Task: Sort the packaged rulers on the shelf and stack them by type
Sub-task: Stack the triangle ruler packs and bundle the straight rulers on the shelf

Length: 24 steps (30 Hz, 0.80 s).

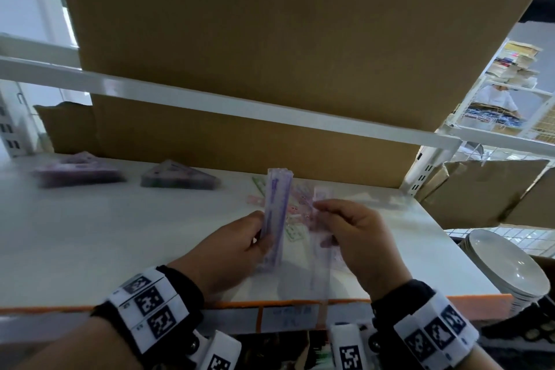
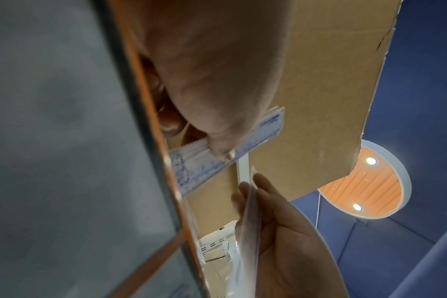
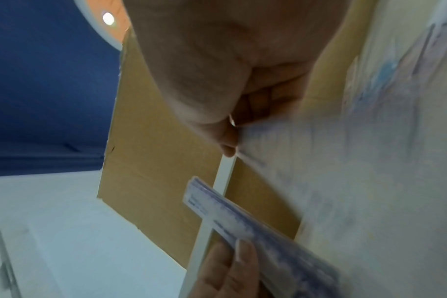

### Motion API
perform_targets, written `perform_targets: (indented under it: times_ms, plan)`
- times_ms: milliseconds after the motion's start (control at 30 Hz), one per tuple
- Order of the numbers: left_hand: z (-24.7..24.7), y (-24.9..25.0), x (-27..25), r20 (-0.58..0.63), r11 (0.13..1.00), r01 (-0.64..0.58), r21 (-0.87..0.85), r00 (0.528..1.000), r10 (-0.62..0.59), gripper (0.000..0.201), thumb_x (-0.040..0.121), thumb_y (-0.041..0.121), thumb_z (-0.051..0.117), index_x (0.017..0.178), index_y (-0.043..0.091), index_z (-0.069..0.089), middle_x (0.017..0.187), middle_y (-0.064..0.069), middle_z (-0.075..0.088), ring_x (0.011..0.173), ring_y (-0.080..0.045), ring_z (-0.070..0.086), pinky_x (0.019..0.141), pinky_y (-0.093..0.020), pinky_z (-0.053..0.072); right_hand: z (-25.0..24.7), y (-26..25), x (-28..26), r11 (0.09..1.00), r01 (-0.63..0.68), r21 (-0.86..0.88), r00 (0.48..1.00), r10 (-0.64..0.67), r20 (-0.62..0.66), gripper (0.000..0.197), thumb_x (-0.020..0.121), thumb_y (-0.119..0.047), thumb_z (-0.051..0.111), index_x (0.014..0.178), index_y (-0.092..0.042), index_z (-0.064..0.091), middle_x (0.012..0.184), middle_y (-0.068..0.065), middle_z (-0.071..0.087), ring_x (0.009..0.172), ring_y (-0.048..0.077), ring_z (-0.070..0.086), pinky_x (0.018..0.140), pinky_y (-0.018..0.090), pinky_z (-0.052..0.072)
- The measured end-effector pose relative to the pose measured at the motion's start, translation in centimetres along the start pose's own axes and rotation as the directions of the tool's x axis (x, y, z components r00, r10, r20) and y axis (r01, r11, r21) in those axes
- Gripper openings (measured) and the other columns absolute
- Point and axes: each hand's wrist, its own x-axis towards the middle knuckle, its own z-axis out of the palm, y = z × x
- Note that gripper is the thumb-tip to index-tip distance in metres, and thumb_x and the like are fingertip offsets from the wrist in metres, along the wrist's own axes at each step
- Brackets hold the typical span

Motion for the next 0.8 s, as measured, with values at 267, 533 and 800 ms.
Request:
perform_targets:
  times_ms: [267, 533, 800]
  plan:
    - [-0.1, 0.1, -0.1, 0.002, 1.000, 0.009, -0.006, 1.000, -0.009, 0.016, 0.097, 0.051, 0.043, 0.086, 0.039, 0.045, 0.079, 0.013, 0.057, 0.076, 0.004, 0.053, 0.057, -0.015, 0.036, 0.2, 0.1, -1.2, 0.998, -0.010, 0.062, 1.000, 0.009, 0.019, 0.021, 0.082, -0.032, 0.069, 0.090, -0.014, 0.074, 0.065, 0.002, 0.068, 0.053, 0.018, 0.059, 0.049, 0.030, 0.045]
    - [-0.3, 0.7, -0.3, -0.029, 0.999, -0.023, -0.048, 0.999, 0.022, 0.016, 0.097, 0.043, 0.051, 0.083, 0.037, 0.045, 0.079, 0.016, 0.056, 0.077, 0.010, 0.052, 0.059, -0.009, 0.036, 3.3, 1.6, -2.2, 0.943, 0.082, -0.322, 0.996, -0.063, 0.070, 0.044, 0.080, -0.058, 0.053, 0.083, -0.016, 0.065, 0.059, -0.002, 0.054, 0.050, 0.007, 0.047, 0.049, 0.027, 0.038]
    - [-0.4, 0.8, -0.5, -0.062, 0.998, -0.028, -0.057, 0.998, 0.024, 0.021, 0.098, 0.035, 0.055, 0.081, 0.026, 0.044, 0.075, 0.005, 0.053, 0.071, -0.001, 0.049, 0.059, -0.014, 0.037, 4.5, 2.2, -2.3, 0.759, 0.229, -0.609, 0.973, -0.180, 0.141, 0.020, 0.091, -0.044, 0.058, 0.085, -0.026, 0.062, 0.075, -0.009, 0.061, 0.072, 0.008, 0.054, 0.059, 0.025, 0.041]
